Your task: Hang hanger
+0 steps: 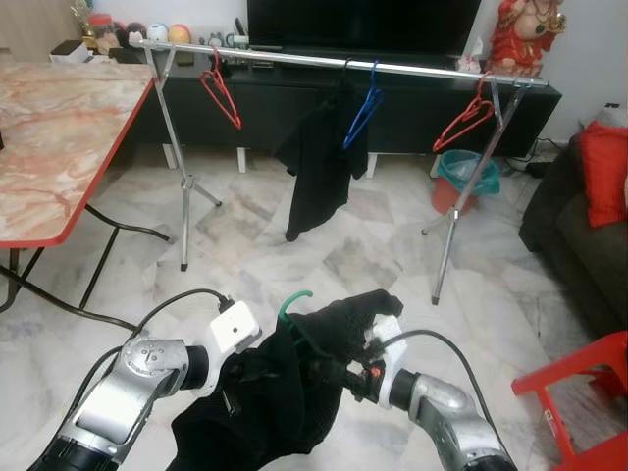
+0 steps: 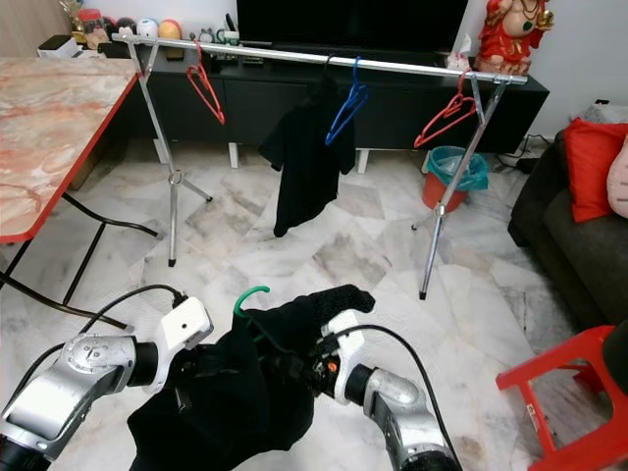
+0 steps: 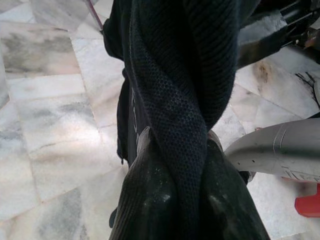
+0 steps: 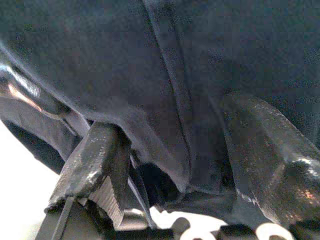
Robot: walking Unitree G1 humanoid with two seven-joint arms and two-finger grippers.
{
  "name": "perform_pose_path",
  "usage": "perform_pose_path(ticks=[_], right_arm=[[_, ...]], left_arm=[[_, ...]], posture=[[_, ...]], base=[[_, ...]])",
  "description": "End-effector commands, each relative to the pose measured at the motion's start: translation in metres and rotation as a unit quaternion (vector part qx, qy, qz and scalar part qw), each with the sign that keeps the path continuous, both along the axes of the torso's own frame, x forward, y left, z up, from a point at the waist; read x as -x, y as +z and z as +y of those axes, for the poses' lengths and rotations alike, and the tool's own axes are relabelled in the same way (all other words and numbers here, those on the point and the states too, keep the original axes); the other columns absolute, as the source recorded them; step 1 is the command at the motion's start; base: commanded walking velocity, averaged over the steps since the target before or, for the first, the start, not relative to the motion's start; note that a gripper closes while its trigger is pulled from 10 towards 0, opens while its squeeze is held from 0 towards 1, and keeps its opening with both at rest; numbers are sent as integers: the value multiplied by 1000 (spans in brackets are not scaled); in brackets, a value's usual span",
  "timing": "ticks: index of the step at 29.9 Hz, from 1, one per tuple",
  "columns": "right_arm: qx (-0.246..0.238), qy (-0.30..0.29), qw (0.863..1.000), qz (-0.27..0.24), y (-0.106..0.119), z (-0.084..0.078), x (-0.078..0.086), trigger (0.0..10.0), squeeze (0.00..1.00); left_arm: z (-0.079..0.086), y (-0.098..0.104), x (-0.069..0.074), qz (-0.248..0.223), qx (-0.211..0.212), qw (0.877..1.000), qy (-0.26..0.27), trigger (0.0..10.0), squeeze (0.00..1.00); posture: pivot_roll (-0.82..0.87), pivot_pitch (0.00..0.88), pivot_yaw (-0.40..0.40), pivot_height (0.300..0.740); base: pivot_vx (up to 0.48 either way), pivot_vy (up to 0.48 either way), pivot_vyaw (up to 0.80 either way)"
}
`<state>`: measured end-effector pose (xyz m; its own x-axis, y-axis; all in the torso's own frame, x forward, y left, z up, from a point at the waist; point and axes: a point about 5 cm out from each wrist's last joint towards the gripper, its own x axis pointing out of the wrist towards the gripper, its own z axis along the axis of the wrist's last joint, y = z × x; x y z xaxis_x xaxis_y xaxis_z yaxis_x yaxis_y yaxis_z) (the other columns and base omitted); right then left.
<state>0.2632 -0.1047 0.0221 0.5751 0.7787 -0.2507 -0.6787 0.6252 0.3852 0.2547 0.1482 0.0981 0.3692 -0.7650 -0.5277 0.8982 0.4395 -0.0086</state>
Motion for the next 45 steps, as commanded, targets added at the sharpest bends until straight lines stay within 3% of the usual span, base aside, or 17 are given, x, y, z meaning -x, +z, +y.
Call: perform_pose_path(ticks=[1,6,7,10,18,19,20,21,32,45], right_arm=[[6,-39,999,-9,4,-6,-4,10000,0],[24,-74,997,-5,3,-6,-6,10000,0],[22,-78,997,-3,4,2,-5,10000,0],[21,-78,997,-2,7,8,-4,10000,0],[24,-79,997,-3,10,7,-4,10000,0],[26,-82,996,-2,10,6,-4,3098,0],[28,-83,996,-1,10,6,-4,3098,0],[30,-82,996,-1,10,5,-4,0,0],[65,-62,996,9,7,4,0,0,0],[74,-59,995,14,9,3,-1,0,0]], left_arm=[[-6,10,-1,-10,18,1000,-17,10000,0],[-6,13,-3,-13,20,1000,-17,10000,0],[-6,14,-4,-13,23,1000,-15,10000,0],[-6,14,-4,-13,25,1000,-12,10000,0],[-6,18,-7,-16,33,999,-8,10000,0],[-6,19,-7,-17,34,999,-6,10000,0],[-6,19,-8,-18,32,999,-6,10000,0],[-5,19,-8,-18,32,999,-5,10000,0],[-1,26,-12,-23,37,999,1,10000,0],[-1,33,-16,-30,43,999,2,10000,0]], posture=[[-25,0,-96,740],[-29,0,-98,740],[-26,0,-99,740],[-26,0,-99,740],[-27,0,-107,740],[-27,0,-108,740],[-27,0,-108,740],[-27,0,-108,740],[-25,0,-108,740],[-18,0,-113,740]], base=[[0,0,0],[0,0,0],[0,0,0],[0,0,0],[0,0,0],[0,0,0],[0,0,0],[0,0,0],[0,0,0],[0,0,0]])
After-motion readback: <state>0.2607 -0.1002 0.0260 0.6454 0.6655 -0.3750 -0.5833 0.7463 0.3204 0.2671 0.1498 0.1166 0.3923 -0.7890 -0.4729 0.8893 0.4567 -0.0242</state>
